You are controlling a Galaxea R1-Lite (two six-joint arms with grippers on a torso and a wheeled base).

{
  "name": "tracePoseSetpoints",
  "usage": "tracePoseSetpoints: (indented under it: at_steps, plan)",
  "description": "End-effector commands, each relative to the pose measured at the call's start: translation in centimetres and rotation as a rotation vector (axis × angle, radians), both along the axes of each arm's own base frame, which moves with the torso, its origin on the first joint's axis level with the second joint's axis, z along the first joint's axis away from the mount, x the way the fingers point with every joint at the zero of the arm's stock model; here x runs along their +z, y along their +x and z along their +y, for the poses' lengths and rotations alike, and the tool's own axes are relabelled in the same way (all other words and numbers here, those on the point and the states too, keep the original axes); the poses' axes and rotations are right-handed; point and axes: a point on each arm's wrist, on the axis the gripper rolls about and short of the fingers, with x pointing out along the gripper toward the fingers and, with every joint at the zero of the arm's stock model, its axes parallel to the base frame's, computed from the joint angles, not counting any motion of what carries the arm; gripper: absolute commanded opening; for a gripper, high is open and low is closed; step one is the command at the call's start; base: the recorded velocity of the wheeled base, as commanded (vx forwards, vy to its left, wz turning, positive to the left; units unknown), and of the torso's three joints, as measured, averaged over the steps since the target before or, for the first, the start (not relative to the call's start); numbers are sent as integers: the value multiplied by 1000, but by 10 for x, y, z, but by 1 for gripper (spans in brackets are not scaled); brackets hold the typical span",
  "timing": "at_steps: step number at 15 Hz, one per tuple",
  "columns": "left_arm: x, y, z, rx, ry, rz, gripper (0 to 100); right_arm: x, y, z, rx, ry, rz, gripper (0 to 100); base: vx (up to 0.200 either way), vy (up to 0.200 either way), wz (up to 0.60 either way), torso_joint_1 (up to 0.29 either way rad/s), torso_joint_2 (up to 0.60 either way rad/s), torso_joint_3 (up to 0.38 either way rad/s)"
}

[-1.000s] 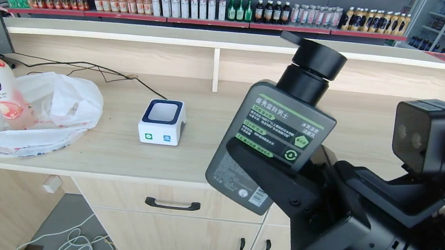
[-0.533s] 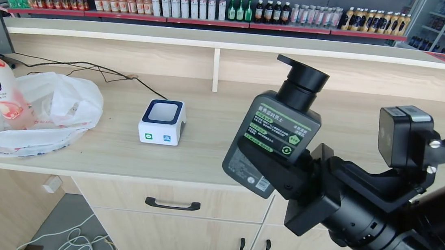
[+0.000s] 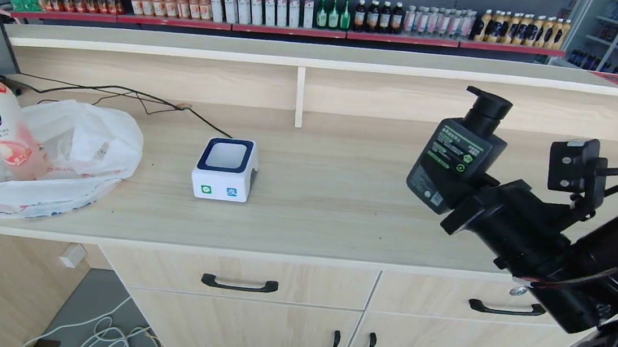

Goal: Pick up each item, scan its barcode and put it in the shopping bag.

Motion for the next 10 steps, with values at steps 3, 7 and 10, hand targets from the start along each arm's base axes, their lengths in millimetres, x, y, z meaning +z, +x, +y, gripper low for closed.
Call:
tracePoseSetpoints:
  at_steps: [3,7,10]
  plan:
    - [0,0,0,0,0,0,100,-9,4,-27,-171,-78,8,0,0,0,0,0,0,0]
    - [0,0,0,0,0,0,100,4,13,-23,-194,-86,-64,0,0,0,0,0,0,0]
    - [0,0,0,0,0,0,100,18,13,-21,-208,-94,-132,0,0,0,0,0,0,0]
